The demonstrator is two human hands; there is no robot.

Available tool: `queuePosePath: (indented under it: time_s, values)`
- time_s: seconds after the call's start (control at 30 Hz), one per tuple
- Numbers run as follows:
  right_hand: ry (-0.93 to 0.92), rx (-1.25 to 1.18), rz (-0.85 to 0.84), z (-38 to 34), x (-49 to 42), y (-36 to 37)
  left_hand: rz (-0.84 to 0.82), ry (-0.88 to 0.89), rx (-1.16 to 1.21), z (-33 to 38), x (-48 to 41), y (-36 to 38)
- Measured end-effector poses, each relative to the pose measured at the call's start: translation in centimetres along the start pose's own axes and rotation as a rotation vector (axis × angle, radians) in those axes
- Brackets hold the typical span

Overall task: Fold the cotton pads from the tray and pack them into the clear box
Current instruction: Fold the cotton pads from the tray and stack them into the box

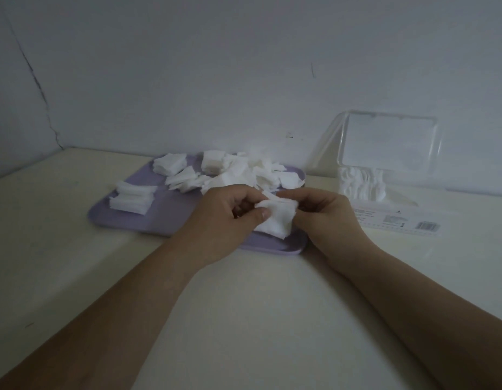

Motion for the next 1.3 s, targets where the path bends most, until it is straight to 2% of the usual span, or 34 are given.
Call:
queuePosePath:
  time_s: [0.17,0.43,0.57,0.63,0.7,0.8,0.87,0.97,1.3]
  values:
    - [0.010,-0.092,-0.028,0.2,0.0,0.4,0.070,-0.047,-0.012,-1.0,-0.3,-0.2]
    - [0.002,-0.086,-0.058,-0.1,0.0,0.8,0.133,-0.061,-0.032,-1.3,-0.3,-0.3]
    - [0.015,-0.131,-0.172,-0.7,0.6,1.9,0.150,-0.078,-0.044,-1.4,-0.2,-0.6]
    - [-0.002,-0.004,-0.132,-0.3,0.5,1.7,0.132,-0.062,-0.059,-0.9,-0.2,-0.8]
    - [-0.015,0.069,-0.062,0.1,0.1,1.1,0.189,-0.034,-0.092,-0.3,-0.3,-2.2]
    - [-0.042,0.110,-0.003,-0.1,0.0,0.4,0.310,-0.123,-0.340,-0.7,-0.2,-5.7]
    - [-0.066,0.162,0.024,-0.5,0.1,0.1,0.196,-0.265,-0.531,-1.8,0.3,-6.2]
    - [-0.084,0.254,0.071,-0.9,0.2,-0.1,0.035,-0.345,-0.592,-2.9,0.7,-4.9]
    - [-0.084,0.306,0.068,-1.2,0.4,-0.1,-0.141,-0.273,-0.273,-2.9,0.4,-2.2]
Point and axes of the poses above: each hand's wrist, its own x-axis away from the middle knuckle, its own y-axis out of the palm, z = x × y, the point moved 9 cm from there along -x, towards the middle knuckle, and after that the axes turned 4 degrees about -x, right-handed, at the moved point
